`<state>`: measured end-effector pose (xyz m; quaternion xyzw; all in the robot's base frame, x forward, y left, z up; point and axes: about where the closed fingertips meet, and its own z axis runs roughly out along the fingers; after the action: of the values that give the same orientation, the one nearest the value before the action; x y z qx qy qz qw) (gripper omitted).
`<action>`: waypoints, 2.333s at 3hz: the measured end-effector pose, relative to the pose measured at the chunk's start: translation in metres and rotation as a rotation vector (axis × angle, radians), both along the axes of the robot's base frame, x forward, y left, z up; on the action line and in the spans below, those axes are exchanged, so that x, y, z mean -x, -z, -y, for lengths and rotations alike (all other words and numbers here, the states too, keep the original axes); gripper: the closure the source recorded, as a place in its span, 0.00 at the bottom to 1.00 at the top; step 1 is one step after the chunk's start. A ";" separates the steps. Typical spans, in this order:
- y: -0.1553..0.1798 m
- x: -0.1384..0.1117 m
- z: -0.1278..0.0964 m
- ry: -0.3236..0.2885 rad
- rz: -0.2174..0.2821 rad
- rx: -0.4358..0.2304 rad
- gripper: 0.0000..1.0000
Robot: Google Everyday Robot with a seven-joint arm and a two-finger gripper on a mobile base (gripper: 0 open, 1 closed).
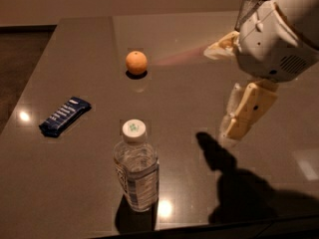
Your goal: Move blue plastic bottle near rxbar blueberry
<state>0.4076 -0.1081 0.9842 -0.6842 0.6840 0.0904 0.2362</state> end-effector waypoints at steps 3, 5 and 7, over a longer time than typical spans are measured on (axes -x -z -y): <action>0.033 0.055 -0.095 -0.270 -0.145 -0.163 0.00; 0.041 0.074 -0.119 -0.368 -0.219 -0.216 0.18; 0.033 0.072 -0.123 -0.397 -0.245 -0.228 0.65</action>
Offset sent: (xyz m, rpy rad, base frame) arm -0.0565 0.1004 -0.0437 0.1674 0.1826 0.2893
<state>0.3361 0.0150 0.9514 -0.7577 0.5454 0.2939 0.2049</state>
